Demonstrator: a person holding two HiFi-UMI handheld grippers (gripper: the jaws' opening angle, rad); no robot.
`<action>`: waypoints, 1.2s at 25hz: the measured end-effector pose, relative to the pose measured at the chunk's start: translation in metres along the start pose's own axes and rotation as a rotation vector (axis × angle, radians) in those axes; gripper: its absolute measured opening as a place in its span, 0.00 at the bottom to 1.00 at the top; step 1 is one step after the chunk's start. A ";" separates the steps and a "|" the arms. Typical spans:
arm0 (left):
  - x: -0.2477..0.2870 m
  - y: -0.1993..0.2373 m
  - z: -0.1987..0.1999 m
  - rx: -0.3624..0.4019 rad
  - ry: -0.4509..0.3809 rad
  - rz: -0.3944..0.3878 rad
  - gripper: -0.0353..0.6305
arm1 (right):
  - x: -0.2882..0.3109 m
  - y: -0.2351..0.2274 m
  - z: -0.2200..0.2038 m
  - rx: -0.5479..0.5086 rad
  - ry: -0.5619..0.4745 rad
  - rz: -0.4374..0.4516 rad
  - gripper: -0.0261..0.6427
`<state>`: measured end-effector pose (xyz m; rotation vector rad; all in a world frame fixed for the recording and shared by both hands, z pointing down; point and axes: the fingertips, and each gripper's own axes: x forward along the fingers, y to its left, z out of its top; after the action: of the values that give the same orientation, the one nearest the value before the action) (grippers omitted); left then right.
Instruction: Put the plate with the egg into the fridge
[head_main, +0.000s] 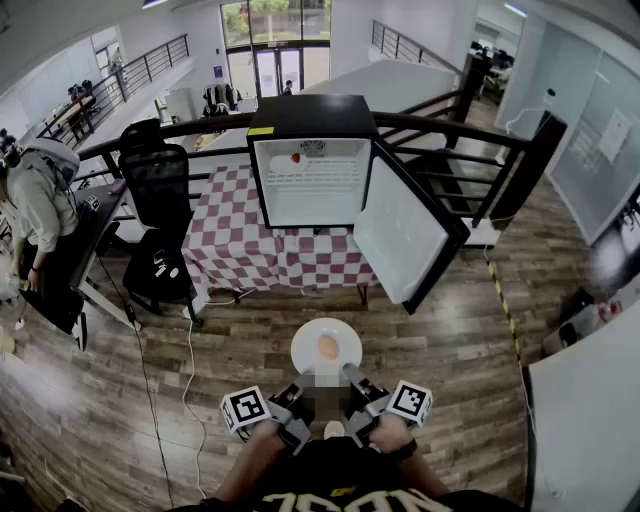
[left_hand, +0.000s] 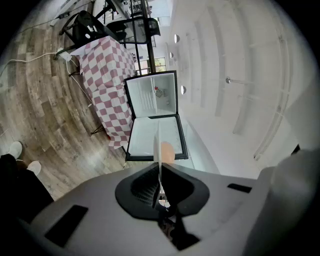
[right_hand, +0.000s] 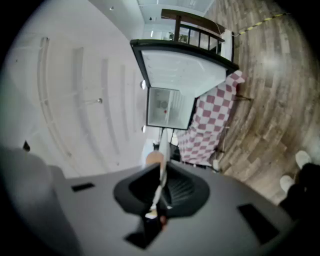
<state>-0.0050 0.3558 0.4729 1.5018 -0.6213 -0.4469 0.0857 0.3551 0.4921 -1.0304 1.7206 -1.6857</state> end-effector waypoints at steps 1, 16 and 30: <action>0.000 0.000 -0.002 0.001 0.001 -0.001 0.11 | -0.001 0.000 0.000 0.002 -0.002 0.001 0.09; 0.019 0.013 -0.041 0.041 0.021 0.024 0.11 | -0.033 -0.029 0.016 0.054 -0.073 -0.009 0.09; 0.012 0.025 -0.012 0.026 -0.055 0.055 0.11 | 0.003 -0.035 0.009 0.089 -0.038 -0.009 0.09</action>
<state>0.0093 0.3580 0.4997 1.4974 -0.7125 -0.4409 0.0963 0.3494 0.5259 -1.0244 1.6041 -1.7210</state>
